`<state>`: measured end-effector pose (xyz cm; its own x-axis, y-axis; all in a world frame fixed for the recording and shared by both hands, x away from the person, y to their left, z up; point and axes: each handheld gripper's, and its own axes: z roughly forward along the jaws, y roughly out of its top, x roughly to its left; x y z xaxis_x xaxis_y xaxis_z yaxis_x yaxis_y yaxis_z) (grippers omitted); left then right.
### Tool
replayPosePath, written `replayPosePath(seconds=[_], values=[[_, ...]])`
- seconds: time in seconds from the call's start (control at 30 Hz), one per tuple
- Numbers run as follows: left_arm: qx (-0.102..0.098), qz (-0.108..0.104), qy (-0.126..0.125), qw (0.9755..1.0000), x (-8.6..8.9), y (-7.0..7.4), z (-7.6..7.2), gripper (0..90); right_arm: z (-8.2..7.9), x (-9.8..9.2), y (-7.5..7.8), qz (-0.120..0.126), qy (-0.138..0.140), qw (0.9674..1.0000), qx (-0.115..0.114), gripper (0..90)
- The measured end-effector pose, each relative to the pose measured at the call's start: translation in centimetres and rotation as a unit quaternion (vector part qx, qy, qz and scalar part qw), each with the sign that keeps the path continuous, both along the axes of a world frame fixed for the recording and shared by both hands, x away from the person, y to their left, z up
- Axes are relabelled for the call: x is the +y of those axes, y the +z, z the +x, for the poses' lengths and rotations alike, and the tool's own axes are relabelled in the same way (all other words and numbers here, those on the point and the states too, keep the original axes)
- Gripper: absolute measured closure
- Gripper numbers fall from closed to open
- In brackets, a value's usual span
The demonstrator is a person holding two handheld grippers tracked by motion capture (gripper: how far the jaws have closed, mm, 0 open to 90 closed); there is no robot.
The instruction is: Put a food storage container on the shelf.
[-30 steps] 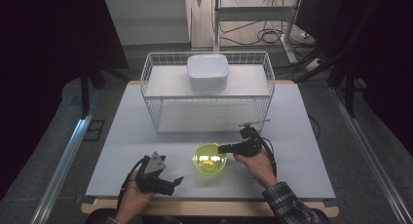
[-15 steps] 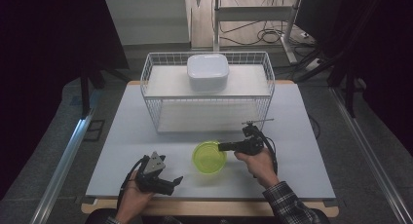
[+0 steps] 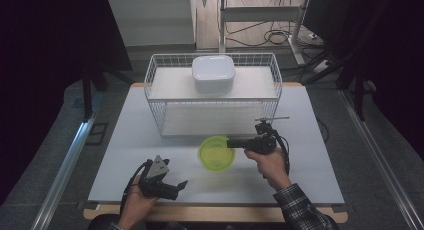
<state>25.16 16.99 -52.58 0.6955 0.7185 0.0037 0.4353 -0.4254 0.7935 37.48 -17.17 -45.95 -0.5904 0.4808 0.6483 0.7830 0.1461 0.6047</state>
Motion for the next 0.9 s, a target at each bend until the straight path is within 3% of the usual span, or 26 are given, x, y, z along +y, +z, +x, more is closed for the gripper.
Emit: replayPosePath(seconds=[0.9], values=[[0.000, 0.002, -0.002, 1.0000, 0.0, 0.0, 0.0, 3.3, 1.0, -0.7, 7.7, 0.050, -0.017, 0.9972, -0.053, 82.5]])
